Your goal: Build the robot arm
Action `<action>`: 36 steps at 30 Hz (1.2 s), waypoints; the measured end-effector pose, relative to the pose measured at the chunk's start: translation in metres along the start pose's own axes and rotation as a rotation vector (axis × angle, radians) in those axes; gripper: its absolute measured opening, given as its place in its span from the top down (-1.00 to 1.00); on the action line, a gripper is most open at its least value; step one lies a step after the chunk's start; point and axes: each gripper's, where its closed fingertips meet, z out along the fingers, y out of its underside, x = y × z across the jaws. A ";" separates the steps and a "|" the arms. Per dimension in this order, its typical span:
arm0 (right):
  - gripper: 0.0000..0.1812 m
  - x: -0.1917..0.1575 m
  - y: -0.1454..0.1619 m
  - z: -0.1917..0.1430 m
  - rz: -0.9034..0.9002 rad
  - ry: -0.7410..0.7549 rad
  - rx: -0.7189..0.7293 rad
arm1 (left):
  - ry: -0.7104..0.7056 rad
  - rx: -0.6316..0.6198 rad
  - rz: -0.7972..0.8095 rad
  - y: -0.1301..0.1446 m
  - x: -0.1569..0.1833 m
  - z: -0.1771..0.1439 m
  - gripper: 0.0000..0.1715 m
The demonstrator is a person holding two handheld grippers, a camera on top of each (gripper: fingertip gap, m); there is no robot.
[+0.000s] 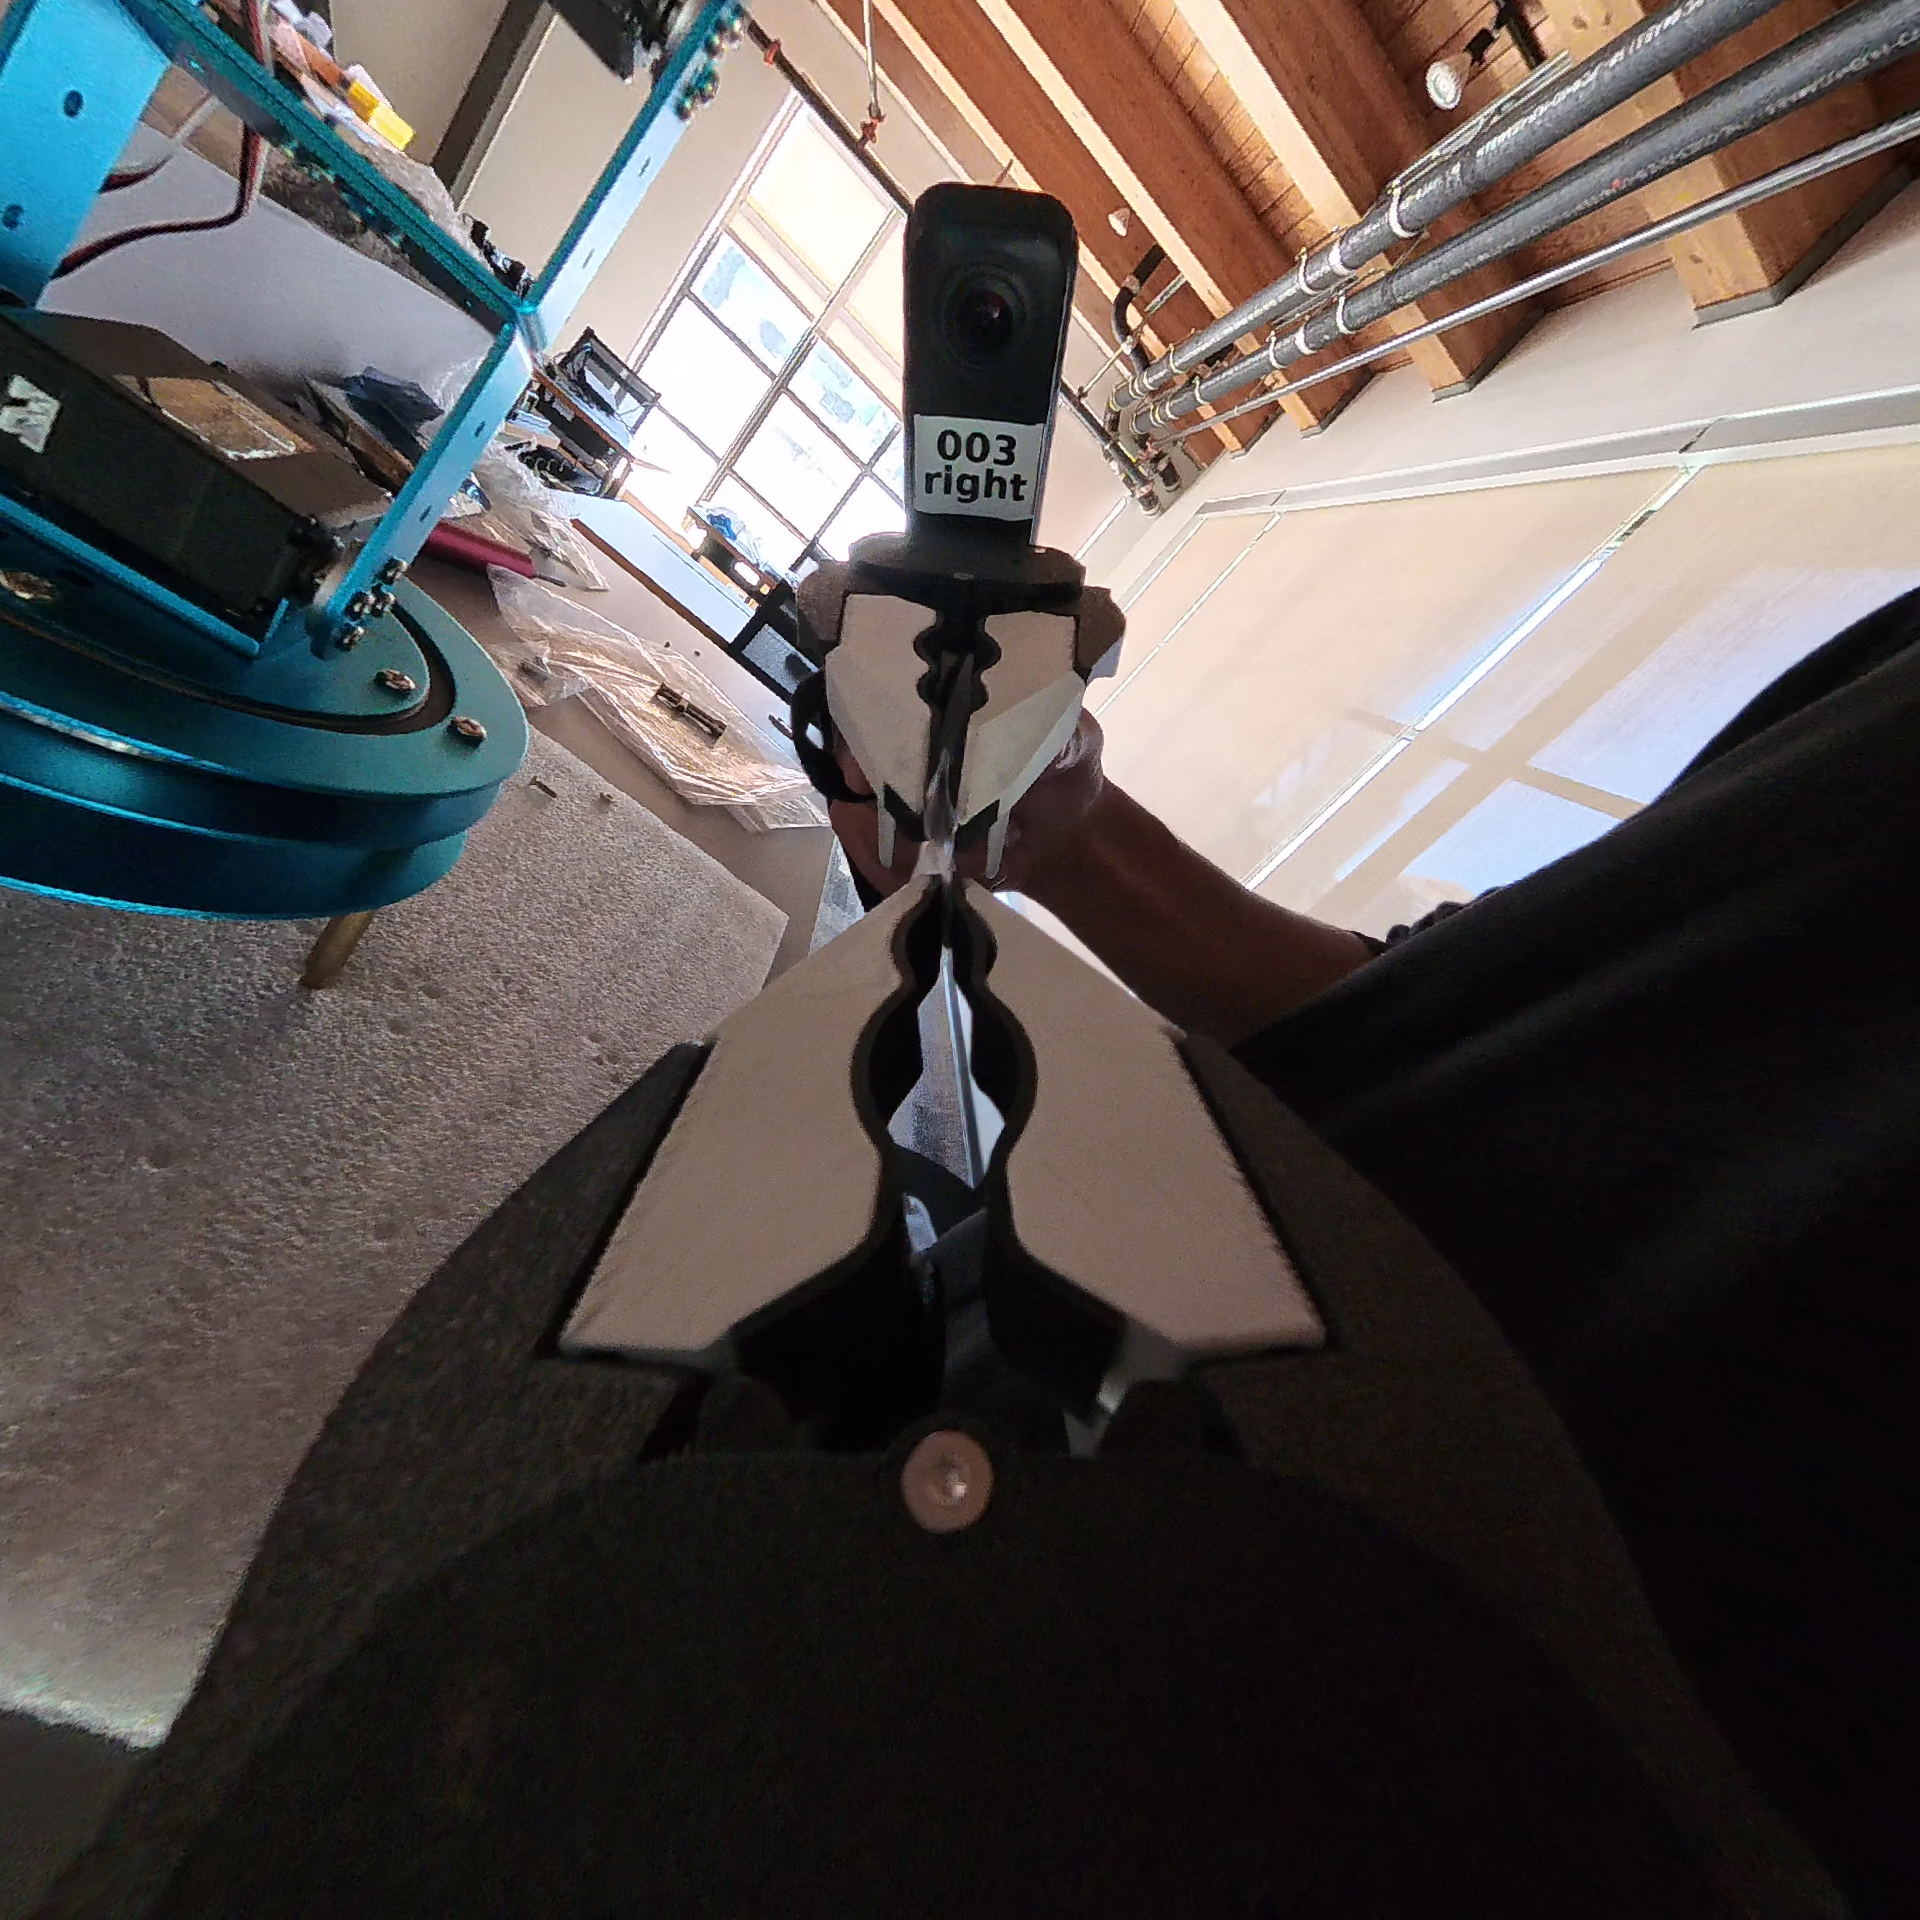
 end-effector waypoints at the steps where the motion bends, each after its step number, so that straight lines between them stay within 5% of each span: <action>1: 0.99 0.000 0.000 0.000 -0.005 0.007 0.000 | 0.003 0.000 -0.002 0.000 0.000 0.000 1.00; 10: 1.00 -0.008 0.004 -0.002 -0.018 0.020 0.007 | 0.064 0.009 -0.009 0.001 0.007 0.008 1.00; 18: 1.00 -0.003 0.017 -0.040 -0.015 0.027 0.044 | -0.093 -0.155 0.191 0.013 0.002 0.039 1.00; 23: 1.00 0.030 0.003 -0.143 0.040 0.113 0.227 | -0.264 -0.202 0.187 0.013 -0.024 0.022 1.00; 30: 1.00 0.149 0.017 -0.313 0.095 0.661 0.152 | -0.495 -0.157 -0.003 0.023 -0.035 0.018 1.00; 32: 0.99 0.186 0.010 -0.339 0.129 0.733 0.178 | -0.536 -0.093 -0.058 0.022 -0.037 0.033 1.00; 36: 0.99 0.240 -0.012 -0.339 0.177 0.660 0.203 | -0.606 0.034 -0.148 0.020 -0.043 0.065 0.97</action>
